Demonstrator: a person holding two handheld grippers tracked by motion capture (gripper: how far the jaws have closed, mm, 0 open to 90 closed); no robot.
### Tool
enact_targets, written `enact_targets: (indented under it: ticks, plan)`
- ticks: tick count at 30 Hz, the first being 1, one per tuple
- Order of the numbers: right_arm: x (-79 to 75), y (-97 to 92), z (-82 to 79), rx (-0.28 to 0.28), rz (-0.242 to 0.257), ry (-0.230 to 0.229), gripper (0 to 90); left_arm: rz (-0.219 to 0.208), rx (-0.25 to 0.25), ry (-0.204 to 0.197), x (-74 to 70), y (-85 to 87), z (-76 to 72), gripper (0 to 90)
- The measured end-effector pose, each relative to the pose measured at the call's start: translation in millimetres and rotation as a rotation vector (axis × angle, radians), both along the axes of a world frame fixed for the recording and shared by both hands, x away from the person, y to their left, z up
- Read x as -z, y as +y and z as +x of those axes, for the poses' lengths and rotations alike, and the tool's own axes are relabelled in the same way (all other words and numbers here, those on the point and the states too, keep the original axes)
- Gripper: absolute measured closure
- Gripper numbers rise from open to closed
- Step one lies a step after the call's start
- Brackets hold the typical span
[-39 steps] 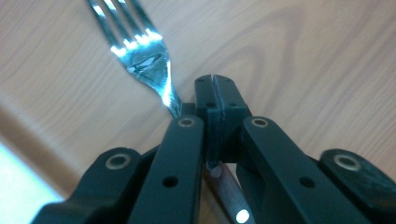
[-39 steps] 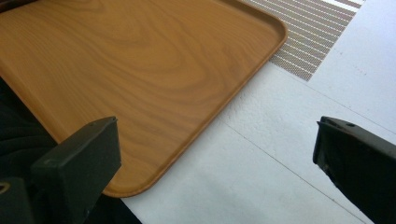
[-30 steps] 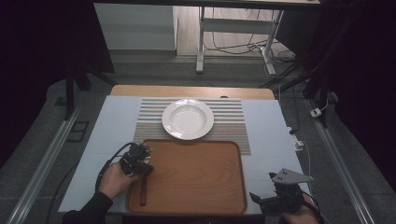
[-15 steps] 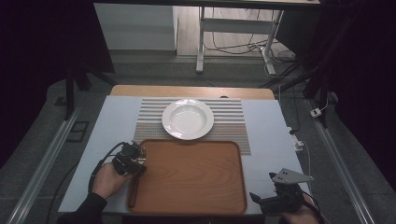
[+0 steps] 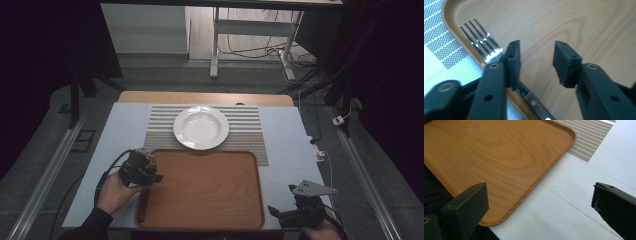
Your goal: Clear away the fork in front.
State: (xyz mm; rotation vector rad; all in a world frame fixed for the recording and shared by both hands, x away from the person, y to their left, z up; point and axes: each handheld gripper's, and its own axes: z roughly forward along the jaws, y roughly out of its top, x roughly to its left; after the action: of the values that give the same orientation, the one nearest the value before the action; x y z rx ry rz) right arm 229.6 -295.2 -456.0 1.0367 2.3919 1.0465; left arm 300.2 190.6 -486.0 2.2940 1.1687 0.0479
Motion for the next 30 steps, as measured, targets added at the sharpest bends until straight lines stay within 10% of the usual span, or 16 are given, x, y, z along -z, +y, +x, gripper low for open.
enact_targets:
  ticks: [16,30]
  plan:
    - [0.1,0.1,0.9,-0.009,0.007,0.006,1.4,-0.068,0.026,-0.184,-19.1,4.8,-40.3,15.1]
    - [0.5,0.2,1.8,-0.007,0.009,0.013,1.4,-0.126,-0.033,-0.225,-24.8,31.4,-73.3,4.7]
